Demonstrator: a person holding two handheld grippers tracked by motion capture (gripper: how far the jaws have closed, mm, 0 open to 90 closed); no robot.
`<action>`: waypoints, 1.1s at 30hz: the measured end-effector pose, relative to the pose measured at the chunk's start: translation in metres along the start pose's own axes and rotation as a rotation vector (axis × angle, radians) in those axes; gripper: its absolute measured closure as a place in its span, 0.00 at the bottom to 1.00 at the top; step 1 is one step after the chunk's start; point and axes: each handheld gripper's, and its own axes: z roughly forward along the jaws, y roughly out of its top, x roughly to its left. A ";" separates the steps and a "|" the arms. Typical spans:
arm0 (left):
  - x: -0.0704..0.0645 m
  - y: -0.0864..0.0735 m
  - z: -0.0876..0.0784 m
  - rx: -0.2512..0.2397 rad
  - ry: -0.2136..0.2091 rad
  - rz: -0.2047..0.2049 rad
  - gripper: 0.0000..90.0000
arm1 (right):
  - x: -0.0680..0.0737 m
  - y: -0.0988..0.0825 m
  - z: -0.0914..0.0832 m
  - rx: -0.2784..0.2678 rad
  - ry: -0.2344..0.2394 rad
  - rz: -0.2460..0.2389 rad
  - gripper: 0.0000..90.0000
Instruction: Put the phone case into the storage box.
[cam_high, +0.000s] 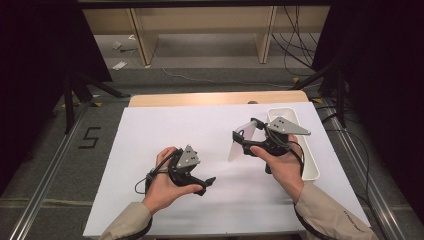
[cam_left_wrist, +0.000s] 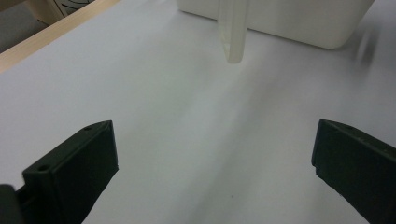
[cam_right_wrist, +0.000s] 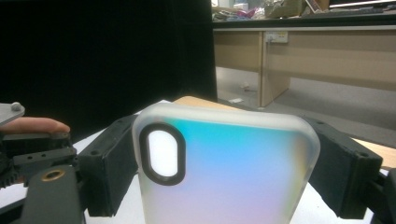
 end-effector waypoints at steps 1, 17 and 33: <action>0.000 -0.001 0.000 0.001 -0.001 0.001 0.00 | 0.000 0.000 0.000 0.000 -0.003 0.001 0.20; 0.004 -0.011 -0.008 -0.009 -0.001 -0.012 0.00 | -0.011 0.004 -0.006 -0.010 -0.039 0.005 0.20; 0.006 -0.019 -0.012 0.014 0.006 -0.007 0.00 | -0.020 0.010 -0.011 -0.024 -0.068 0.015 0.20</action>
